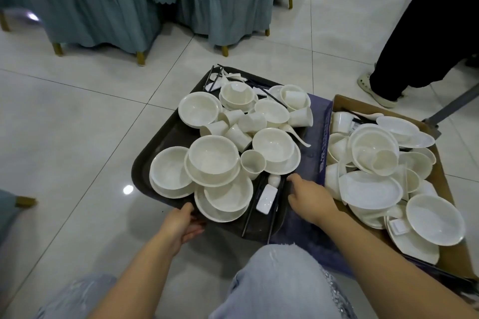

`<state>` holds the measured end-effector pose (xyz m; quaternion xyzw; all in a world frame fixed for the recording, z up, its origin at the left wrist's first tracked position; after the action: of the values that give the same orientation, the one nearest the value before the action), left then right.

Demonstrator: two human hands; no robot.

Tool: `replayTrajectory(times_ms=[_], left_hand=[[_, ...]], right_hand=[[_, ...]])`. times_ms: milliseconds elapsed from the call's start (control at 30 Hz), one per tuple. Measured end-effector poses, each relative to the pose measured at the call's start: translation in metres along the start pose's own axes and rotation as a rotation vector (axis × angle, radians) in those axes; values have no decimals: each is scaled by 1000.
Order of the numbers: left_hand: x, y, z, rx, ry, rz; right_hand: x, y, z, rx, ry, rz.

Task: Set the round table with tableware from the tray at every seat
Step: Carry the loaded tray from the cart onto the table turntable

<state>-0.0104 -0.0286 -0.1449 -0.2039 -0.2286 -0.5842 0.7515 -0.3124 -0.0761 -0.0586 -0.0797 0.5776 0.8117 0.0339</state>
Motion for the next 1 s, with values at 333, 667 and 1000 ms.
replayTrajectory(times_ms=[333, 667, 1000], left_hand=[[16, 136, 19, 183, -67, -28], [41, 231, 23, 477, -116, -210], [32, 233, 7, 632, -148, -52]], right_hand=[[-10, 43, -14, 303, -37, -257], [4, 72, -108, 247, -216, -715], [-11, 39, -170, -91, -378, -1192]])
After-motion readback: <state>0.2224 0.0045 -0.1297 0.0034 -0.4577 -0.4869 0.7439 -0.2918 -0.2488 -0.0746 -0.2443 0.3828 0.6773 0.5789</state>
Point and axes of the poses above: each hand's wrist, its own z-axis away from the middle knuckle, its own y-axis out of the back of the hand, x = y × z, the point moved 5 cm from there along -z, towards the middle knuckle, and after that the axes turned 4 degrees about -x, right-handed, at the moved point
